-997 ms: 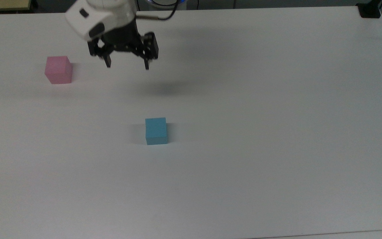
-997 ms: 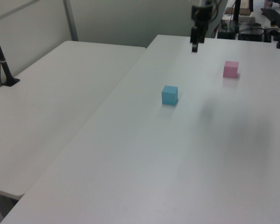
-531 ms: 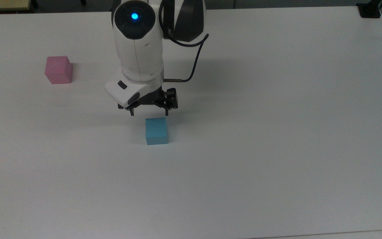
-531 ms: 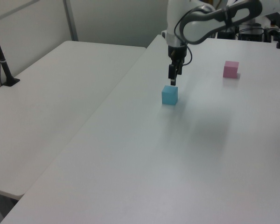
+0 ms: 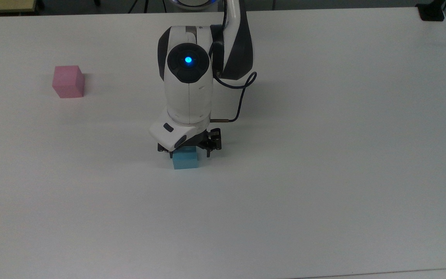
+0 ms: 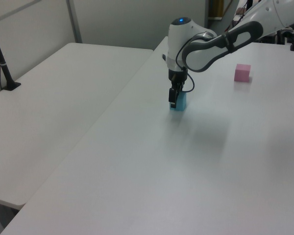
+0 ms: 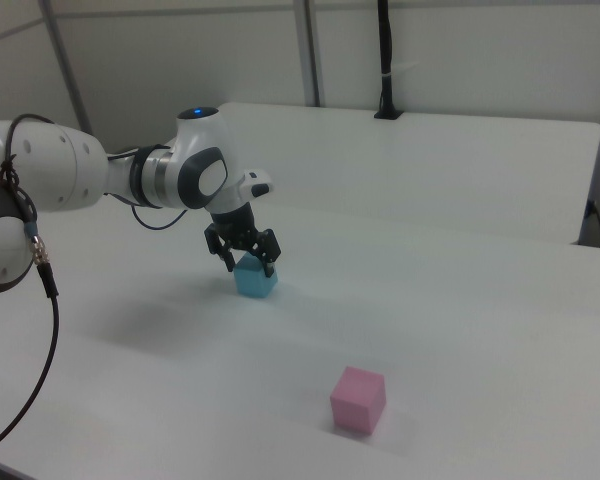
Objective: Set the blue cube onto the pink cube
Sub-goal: 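Close the gripper on the light-blue cube and lift it, then carry the held blue cube over the pink cube and lower it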
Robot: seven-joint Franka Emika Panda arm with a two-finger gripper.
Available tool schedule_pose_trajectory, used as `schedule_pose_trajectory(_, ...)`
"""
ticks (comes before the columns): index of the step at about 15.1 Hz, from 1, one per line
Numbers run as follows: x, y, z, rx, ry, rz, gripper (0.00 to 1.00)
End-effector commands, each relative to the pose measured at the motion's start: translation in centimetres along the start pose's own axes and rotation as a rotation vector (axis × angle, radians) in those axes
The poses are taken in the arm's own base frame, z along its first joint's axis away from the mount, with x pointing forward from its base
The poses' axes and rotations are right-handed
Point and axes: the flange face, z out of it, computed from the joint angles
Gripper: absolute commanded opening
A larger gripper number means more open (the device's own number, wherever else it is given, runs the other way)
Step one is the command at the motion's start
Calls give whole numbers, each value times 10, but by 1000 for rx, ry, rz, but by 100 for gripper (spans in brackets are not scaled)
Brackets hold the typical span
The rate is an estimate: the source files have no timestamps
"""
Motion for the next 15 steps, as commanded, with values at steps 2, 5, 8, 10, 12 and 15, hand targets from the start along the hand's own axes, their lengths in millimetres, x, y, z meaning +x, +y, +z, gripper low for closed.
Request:
schedule_pose_trajectory(2,-2,19,-54,-19,49,23,18)
schedule_pose_trajectory(5,-40,58,-124,-3,10,18,18)
schedule_pose_trajectory(8,-80,117,-163,7,-68,-12,18)
schedule_pose_trajectory(10,-105,158,-152,11,-118,-9,18)
schedule_pose_trajectory(12,-126,208,-137,4,-146,-12,18)
schedule_pose_trajectory(15,-155,272,-121,-18,-146,-23,18)
